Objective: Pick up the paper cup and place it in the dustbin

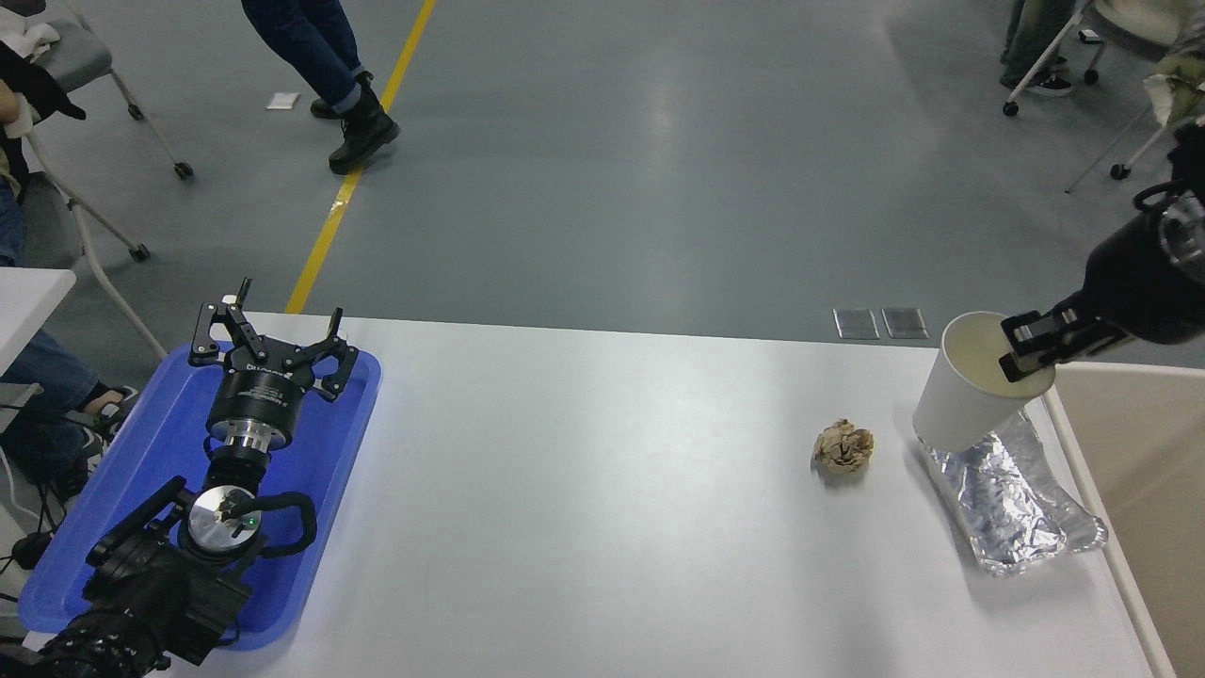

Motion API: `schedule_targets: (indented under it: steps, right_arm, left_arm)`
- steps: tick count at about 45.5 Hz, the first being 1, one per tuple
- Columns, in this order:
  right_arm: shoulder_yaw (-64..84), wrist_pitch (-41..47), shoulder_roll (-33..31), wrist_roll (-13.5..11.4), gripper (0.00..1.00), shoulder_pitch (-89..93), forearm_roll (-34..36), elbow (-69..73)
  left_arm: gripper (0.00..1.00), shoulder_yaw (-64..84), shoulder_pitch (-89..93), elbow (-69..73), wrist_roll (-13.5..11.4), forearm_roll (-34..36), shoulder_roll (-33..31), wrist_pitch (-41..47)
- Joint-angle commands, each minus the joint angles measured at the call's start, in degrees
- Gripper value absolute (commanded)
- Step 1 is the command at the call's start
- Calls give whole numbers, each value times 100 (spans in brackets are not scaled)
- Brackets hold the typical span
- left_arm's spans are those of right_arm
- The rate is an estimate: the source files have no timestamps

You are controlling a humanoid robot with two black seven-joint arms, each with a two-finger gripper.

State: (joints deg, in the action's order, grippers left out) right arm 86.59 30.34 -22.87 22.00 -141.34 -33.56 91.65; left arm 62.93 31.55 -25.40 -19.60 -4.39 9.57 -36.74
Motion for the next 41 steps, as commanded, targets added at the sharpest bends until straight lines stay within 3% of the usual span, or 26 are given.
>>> schedule_targets:
  steps: [1,5,15,22,32,41]
  right_arm:
    - [287,42,-15,-73,0,-70,-63,11]
    - [525,-2,-94,-74,0,9,-247,-42]
    - [727,-90,-1043,-74,0,343,-1608,-489]
    - [763,-81,-1640,-47,0,844,-2163,-1218]
    - [543,-108,-2239,41,0,2082,-2260,-2949]
    - [-124,-476,-2503,331,0,3910,-2199,-4610]
  left_arm:
    - [100,0,0,0,0,0,1,0]
    - [100,0,0,0,0,0,1,0]
    - [100,0,0,0,0,0,1,0]
    - [100,0,0,0,0,0,1,0]
    - [100,0,0,0,-9,-9,1,0]
    - [100,0,0,0,-9,-9,1,0]
